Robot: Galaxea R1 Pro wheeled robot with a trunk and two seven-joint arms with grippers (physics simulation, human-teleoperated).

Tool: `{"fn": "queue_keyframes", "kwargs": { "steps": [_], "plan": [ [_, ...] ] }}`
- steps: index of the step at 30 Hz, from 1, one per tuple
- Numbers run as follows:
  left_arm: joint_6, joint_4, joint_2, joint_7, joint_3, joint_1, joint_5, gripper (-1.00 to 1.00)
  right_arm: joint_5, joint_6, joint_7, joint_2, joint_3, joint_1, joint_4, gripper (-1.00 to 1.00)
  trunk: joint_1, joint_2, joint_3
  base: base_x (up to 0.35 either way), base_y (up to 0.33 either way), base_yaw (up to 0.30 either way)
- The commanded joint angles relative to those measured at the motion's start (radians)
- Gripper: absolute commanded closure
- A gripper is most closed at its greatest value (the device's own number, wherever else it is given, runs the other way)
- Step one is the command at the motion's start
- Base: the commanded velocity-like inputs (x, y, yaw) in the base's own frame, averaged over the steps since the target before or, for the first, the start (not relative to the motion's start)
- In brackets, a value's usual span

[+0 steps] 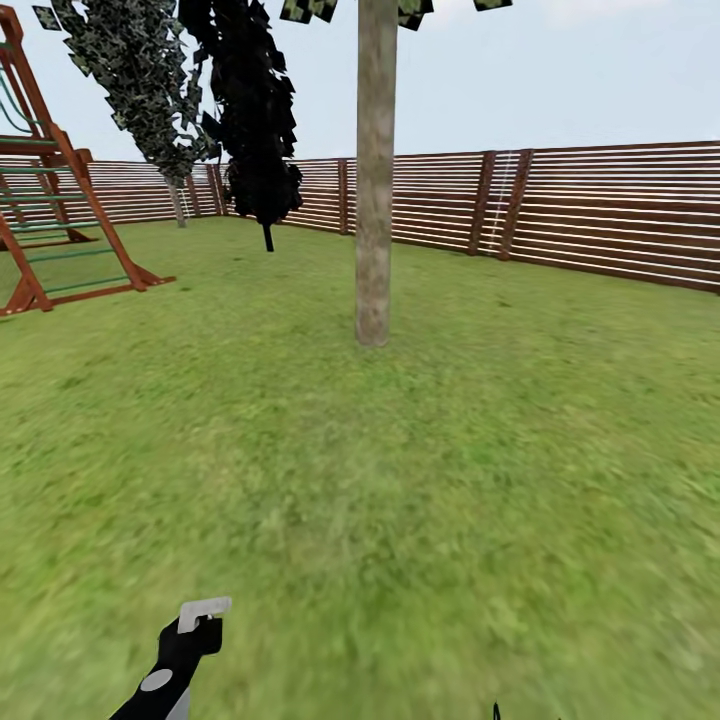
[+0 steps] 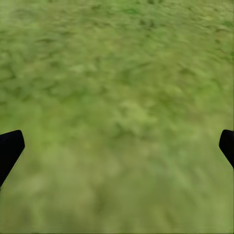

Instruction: In the garden, pick up the pesticide atomizer on the floor and spray pesticide onto both trees until each tree trunk is fully covered.

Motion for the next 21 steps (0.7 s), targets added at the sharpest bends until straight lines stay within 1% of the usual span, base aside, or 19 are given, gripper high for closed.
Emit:
{"fn": "queue_keyframes", "kwargs": {
  "steps": [1, 6, 8, 10, 21],
  "plan": [
    [0.0, 0.0, 0.0, 0.0, 0.0, 0.0, 0.0, 1.0, 0.0, 0.0, 0.0, 0.0, 0.0, 0.0, 0.0, -1.0, 0.0, 0.0, 0.0, 0.337, 0.0, 0.0],
    [0.0, 0.0, 0.0, 0.0, 0.0, 0.0, 0.0, 1.0, -0.002, -0.001, 0.0, 0.001, -0.002, 0.0, -0.001, -1.0, 0.0, 0.0, 0.0, 0.337, 0.0, 0.0],
    [0.0, 0.0, 0.0, 0.0, 0.0, 0.0, 0.0, 1.0, -0.002, -0.002, 0.0, -0.009, -0.004, 0.0, -0.004, -1.0, 0.0, 0.0, 0.0, 0.337, 0.0, 0.0],
    [0.0, 0.0, 0.0, 0.0, 0.0, 0.0, 0.0, 1.0, -0.002, -0.002, 0.001, -0.012, -0.002, 0.0, -0.005, -1.0, 0.0, 0.0, 0.0, 0.337, 0.0, 0.0],
    [0.0, 0.0, 0.0, 0.0, 0.0, 0.0, 0.001, 1.0, -0.002, -0.002, 0.001, -0.012, 0.0, 0.0, -0.006, -1.0, 0.0, 0.0, 0.0, 0.337, 0.0, 0.0]
  ]
}}
